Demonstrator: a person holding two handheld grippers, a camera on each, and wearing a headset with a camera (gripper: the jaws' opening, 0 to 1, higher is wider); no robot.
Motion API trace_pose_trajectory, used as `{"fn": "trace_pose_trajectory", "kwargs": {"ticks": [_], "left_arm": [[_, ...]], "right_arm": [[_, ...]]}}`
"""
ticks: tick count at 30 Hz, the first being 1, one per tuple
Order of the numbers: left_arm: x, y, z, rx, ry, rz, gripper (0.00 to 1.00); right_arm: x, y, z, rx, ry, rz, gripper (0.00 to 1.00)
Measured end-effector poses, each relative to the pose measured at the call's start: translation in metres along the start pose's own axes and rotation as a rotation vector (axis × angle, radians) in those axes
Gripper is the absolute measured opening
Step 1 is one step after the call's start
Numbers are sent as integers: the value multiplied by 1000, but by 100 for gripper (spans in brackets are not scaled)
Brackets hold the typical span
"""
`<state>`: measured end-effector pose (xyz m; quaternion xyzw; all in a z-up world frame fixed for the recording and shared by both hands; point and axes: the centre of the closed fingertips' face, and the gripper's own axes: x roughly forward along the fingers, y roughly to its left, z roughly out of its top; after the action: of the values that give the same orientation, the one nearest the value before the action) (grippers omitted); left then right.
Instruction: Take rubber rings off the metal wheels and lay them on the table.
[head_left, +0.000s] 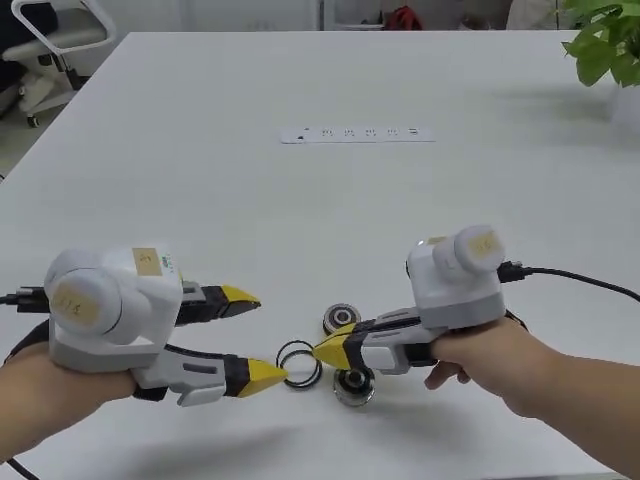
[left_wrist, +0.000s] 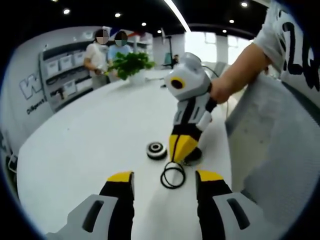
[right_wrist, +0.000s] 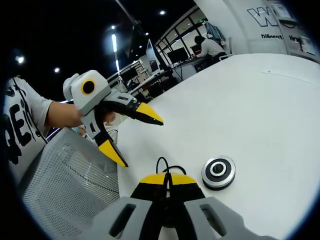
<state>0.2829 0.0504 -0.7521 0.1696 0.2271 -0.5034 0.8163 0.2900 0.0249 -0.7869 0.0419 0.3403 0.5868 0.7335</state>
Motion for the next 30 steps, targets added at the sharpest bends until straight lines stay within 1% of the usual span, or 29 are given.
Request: {"fn": "trace_pose_trajectory", "kwargs": {"ticks": [4, 10, 18, 22, 30], "left_arm": [[1, -1, -3, -2, 8, -2, 50], [2, -1, -4, -6, 9, -8, 49], [3, -2, -6, -11, 15, -13, 48], [3, -2, -9, -14, 22, -16, 48], [3, -2, -9, -16, 25, -19, 47]], "right_arm": [[0, -2, -3, 9, 5, -3, 0], [1, -3, -5, 25, 12, -7, 0], [3, -6, -9, 13, 26, -20, 0], [3, -7, -10, 3, 34, -26, 4], [3, -6, -12, -21, 46, -30, 9]]}}
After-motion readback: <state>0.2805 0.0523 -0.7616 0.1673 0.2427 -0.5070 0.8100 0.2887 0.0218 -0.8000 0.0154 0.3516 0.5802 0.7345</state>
